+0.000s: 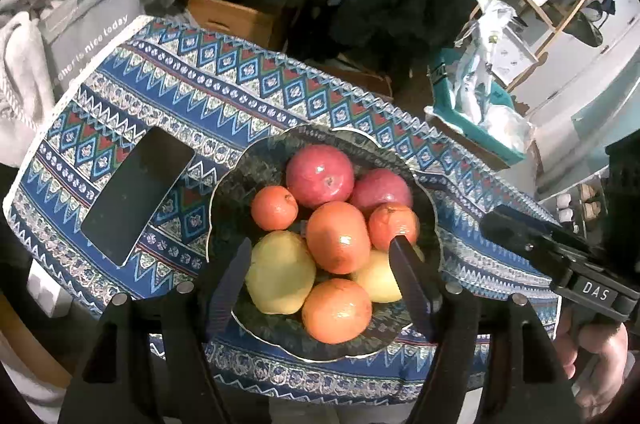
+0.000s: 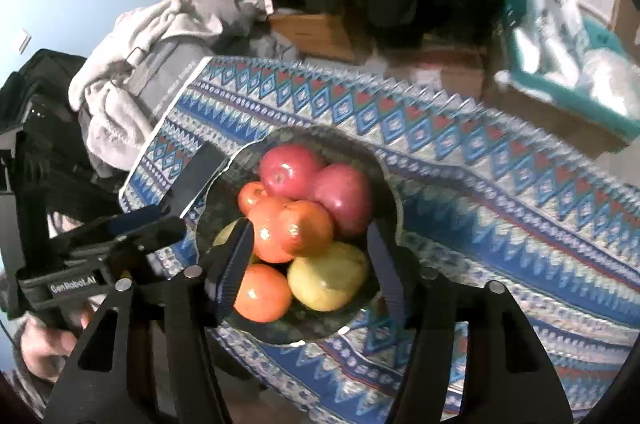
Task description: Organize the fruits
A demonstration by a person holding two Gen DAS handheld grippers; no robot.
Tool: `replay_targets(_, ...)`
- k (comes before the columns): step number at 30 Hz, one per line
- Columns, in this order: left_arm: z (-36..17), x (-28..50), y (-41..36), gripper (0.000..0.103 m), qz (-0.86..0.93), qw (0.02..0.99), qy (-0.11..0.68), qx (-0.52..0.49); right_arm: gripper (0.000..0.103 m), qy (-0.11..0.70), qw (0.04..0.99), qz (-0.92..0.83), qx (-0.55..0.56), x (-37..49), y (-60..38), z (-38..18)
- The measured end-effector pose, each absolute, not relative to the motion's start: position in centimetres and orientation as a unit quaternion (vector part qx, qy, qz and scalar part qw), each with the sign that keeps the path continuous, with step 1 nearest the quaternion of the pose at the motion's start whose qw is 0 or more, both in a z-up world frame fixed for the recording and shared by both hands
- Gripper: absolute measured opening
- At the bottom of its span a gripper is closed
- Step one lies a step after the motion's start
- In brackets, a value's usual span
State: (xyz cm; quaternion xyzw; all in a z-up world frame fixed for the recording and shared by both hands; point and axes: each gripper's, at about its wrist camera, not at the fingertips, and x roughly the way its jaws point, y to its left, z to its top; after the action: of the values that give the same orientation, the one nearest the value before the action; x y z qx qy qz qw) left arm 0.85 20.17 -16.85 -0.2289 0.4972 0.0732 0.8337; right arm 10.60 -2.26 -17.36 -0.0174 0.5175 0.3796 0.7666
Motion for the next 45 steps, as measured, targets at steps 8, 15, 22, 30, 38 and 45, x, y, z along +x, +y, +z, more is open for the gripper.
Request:
replay_targets(8, -13.9, -0.1, 19.0, 0.077, 0.07, 0.852, 0.477, -0.205, 0.064, 0.482, 0.797, 0.364, -0.024, 9.1, -5.2, -13.4)
replay_targets(15, -10.7, -1.0, 17.2, 0.078, 0.049, 0.874, 0.45, -0.179, 0.072, 0.446, 0.822, 0.353, -0.035, 7.6, -7.1, -10.0)
replay_targets(22, -7.8, -1.9, 15.6, 0.083, 0.055, 0.896, 0.419, -0.139, 0.079, 0.408, 0.843, 0.347, -0.038, 6.0, -8.7, -6.9)
replay_targets(30, -5.2, -2.7, 14.1, 0.084, 0.051, 0.911, 0.389, -0.125, 0.083, 0.376, 0.86, 0.342, -0.041, 4.3, -10.9, -4.9)
replay_targets(38, -3.8, -2.9, 12.6, 0.087, 0.038, 0.919, 0.375, -0.117, 0.084, 0.347, 0.882, 0.317, -0.04, 3.2, -13.2, -3.2)
replay_targets(45, -3.2, -3.1, 11.0, 0.094, 0.041, 0.925, 0.363, -0.101, 0.085, 0.336, 0.889, 0.309, -0.037, 2.9, -14.4, -2.8)
